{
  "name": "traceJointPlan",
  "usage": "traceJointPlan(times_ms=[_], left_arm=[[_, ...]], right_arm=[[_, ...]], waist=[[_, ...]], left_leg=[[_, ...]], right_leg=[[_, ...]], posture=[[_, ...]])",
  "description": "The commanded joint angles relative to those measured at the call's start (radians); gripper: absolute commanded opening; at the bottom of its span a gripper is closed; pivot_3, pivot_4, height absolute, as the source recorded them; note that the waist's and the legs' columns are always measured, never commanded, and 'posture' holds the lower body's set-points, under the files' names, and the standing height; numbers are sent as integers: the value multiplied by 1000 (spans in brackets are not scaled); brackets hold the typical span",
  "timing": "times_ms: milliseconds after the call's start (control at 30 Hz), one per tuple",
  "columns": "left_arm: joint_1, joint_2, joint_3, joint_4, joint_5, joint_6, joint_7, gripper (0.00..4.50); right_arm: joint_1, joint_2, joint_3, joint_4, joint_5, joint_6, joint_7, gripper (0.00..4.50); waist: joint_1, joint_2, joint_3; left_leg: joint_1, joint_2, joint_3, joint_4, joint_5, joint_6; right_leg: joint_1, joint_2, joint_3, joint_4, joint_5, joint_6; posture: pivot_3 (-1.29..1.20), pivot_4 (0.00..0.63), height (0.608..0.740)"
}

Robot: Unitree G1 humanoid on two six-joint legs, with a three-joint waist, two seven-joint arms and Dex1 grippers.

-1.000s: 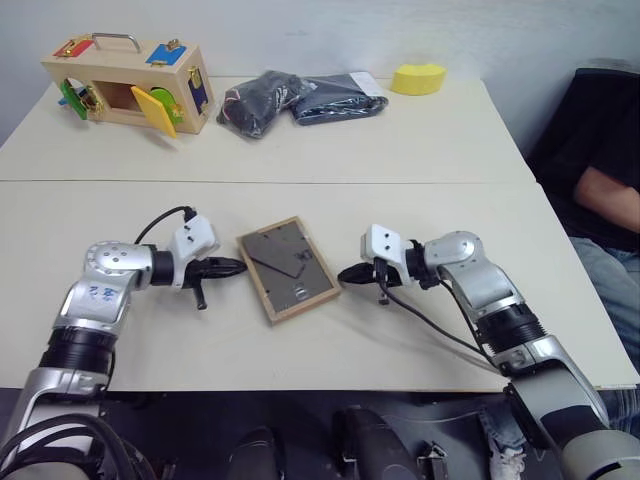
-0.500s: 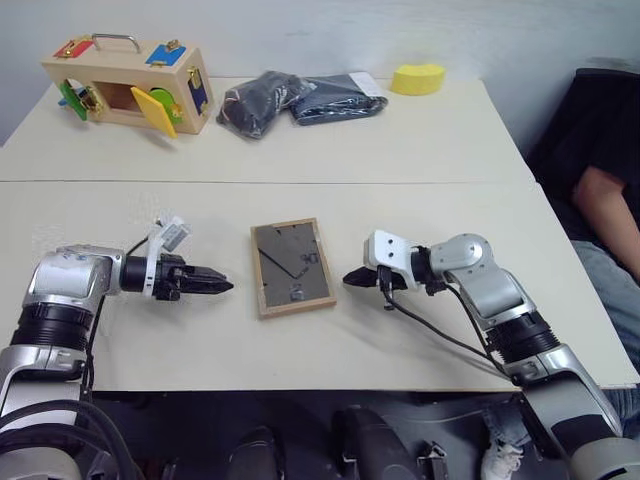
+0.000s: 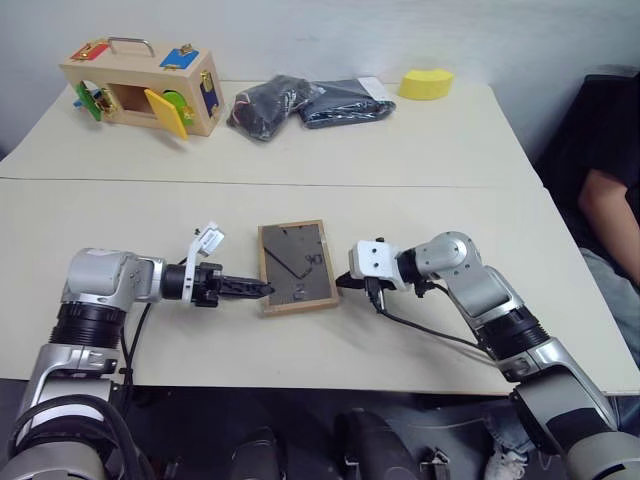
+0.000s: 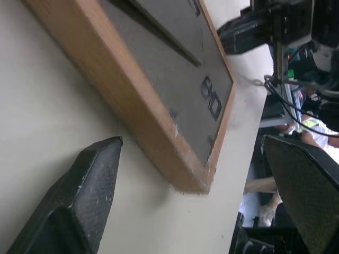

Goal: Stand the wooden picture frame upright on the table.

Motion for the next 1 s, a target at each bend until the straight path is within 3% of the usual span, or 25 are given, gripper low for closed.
traceJointPlan(times_ms=[33,167,200,300,433,567,733,900,1000], left_arm=[[11,-72,-26,21,-7,43,71,4481],[-19,-94,32,28,-31,76,95,4481],[-27,-94,47,37,-32,74,101,4297],[-44,-76,66,57,-44,64,94,3584],[-50,-59,76,53,-66,55,73,2214],[-54,-59,107,31,-110,67,74,1265],[-37,-43,131,-37,-153,77,78,1263],[-26,-35,138,-101,-185,71,77,1263],[-27,-38,150,-145,-219,87,74,1263]], right_arm=[[-5,21,12,-41,3,-9,1,0],[-2,28,15,-35,-4,-10,-1,0],[0,27,15,-33,-5,-12,-2,0],[10,20,10,-37,-2,-13,-3,0],[32,14,-17,-84,27,32,-8,0],[60,-28,-99,-200,135,192,24,941],[48,-132,-255,-332,348,474,77,2750],[2,-100,-294,-369,459,649,18,4485],[-29,-48,-270,-337,458,656,-34,4500]], waist=[[8,0,-1],[14,0,-1],[14,0,-1],[9,0,-1],[-2,0,0],[-4,0,0],[-3,0,0],[-8,0,0],[-6,0,0]], left_leg=[[0,0,0,0,0,0],[0,0,0,0,0,0],[0,0,0,0,0,0],[0,0,0,0,0,0],[-2,0,0,0,0,0],[-4,1,-1,0,1,-1],[-6,0,-2,0,1,-1],[-6,1,-2,0,1,-2],[-6,1,-2,0,1,-2]], right_leg=[[1,0,0,0,0,0],[1,0,0,0,0,0],[0,0,0,0,0,0],[0,0,0,0,0,0],[-3,1,0,1,0,0],[-4,1,0,1,0,0],[-5,1,-1,1,0,0],[-5,1,-1,1,0,0],[-6,1,-1,1,0,0]], posture=[[0,150,740],[0,150,740],[0,150,740],[0,150,740],[0,150,740],[0,150,740],[0,150,740],[0,150,740],[0,150,740]])
